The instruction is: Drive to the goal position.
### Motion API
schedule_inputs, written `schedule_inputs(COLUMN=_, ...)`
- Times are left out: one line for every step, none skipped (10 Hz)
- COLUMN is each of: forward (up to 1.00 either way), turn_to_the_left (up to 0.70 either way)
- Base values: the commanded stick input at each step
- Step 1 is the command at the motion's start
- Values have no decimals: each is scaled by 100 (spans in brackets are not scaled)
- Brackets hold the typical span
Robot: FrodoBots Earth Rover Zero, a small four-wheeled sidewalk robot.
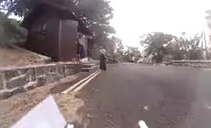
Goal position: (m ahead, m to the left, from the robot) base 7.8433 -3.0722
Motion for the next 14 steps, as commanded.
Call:
schedule_inputs(forward=45, turn_to_the_left=-16)
schedule_inputs(forward=45, turn_to_the_left=-9)
schedule_inputs(forward=45, turn_to_the_left=-3)
schedule_inputs(forward=45, turn_to_the_left=0)
schedule_inputs(forward=45, turn_to_the_left=0)
schedule_inputs(forward=45, turn_to_the_left=0)
schedule_inputs(forward=45, turn_to_the_left=0)
schedule_inputs(forward=45, turn_to_the_left=0)
schedule_inputs(forward=45, turn_to_the_left=0)
schedule_inputs(forward=45, turn_to_the_left=0)
schedule_inputs(forward=45, turn_to_the_left=0)
schedule_inputs(forward=45, turn_to_the_left=0)
schedule_inputs(forward=45, turn_to_the_left=0)
schedule_inputs(forward=45, turn_to_the_left=0)
